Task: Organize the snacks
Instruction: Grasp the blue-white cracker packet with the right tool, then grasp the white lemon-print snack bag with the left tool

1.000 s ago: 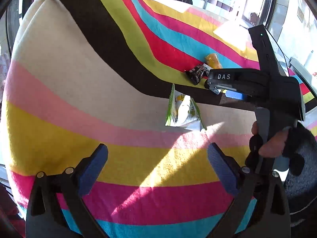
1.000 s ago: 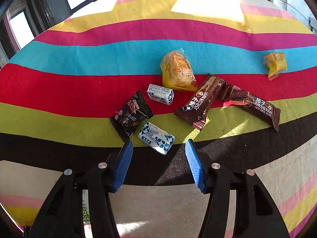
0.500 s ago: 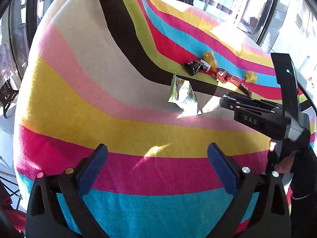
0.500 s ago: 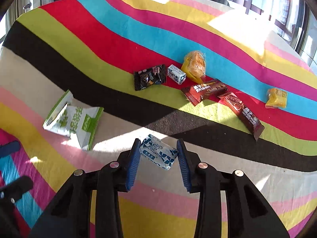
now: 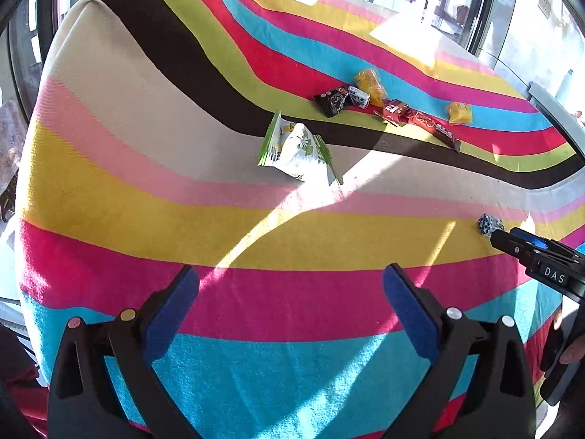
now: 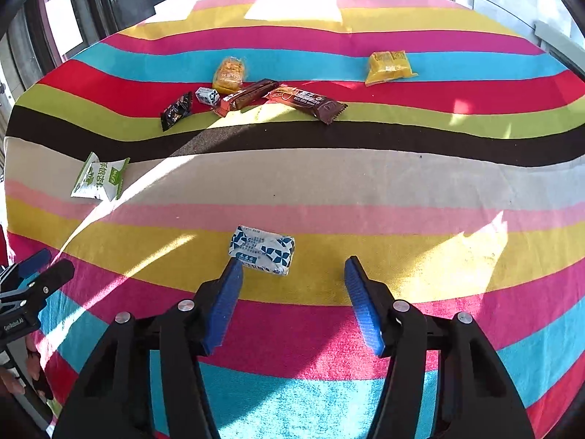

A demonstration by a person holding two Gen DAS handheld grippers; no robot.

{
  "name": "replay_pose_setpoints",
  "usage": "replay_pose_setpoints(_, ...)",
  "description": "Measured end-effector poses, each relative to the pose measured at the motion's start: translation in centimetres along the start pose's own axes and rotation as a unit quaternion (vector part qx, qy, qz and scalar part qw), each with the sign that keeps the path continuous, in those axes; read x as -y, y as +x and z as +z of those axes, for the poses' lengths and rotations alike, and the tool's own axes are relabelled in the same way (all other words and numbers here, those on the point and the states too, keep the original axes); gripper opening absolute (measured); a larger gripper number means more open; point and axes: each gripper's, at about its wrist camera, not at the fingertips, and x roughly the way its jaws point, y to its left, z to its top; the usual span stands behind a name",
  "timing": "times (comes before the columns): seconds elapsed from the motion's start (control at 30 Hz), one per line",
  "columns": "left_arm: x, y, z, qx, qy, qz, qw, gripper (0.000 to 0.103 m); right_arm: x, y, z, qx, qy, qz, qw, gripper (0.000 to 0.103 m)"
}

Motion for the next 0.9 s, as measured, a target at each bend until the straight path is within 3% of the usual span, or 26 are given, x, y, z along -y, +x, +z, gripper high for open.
replay_pose_setpoints(0.03,-0.1,0.0,-0.2,-0.004,0.000,0.003,1.0000,0.100,-0.6,0.0,-0.2,0.000,0.005,0.002,1.000,0.048)
replay_pose_setpoints(0.23,-0.5,-0.5,-1.0,-0.014,-0.002,0.021,0.9997,0.100,-2.2,1.1,1.0,0.012,0.026,-0.020,0.999,0.050)
replay_pose_setpoints(0.33,-0.3,-1.2,-0.8,-0.009,0.003,0.024,0.9997,0.100,-2.9,1.4,1.1,0.025,-0.007,-0.054,0.998,0.035)
replay_pose_setpoints(0.57,0.4,-1.5,0.9,0.006,0.014,0.028,0.9995,0.100,0.8,-1.1,-0.7,0.034,0.006,0.012,0.999,0.034)
replay_pose_setpoints(0.63,0.9,-0.7,1.9,0.010,0.020,0.036,0.9991,0.100,1.7,-1.7,-1.5,0.031,0.003,0.009,0.999,0.034)
replay_pose_setpoints(0.73,2.4,1.3,4.0,0.008,0.040,0.068,0.9968,0.100,2.6,-2.1,-2.5,0.028,0.014,0.021,0.999,0.034)
replay_pose_setpoints(0.9,4.9,6.2,7.0,-0.006,0.068,0.157,0.9852,0.101,2.8,-2.4,-3.0,0.036,0.013,0.031,0.999,0.034)
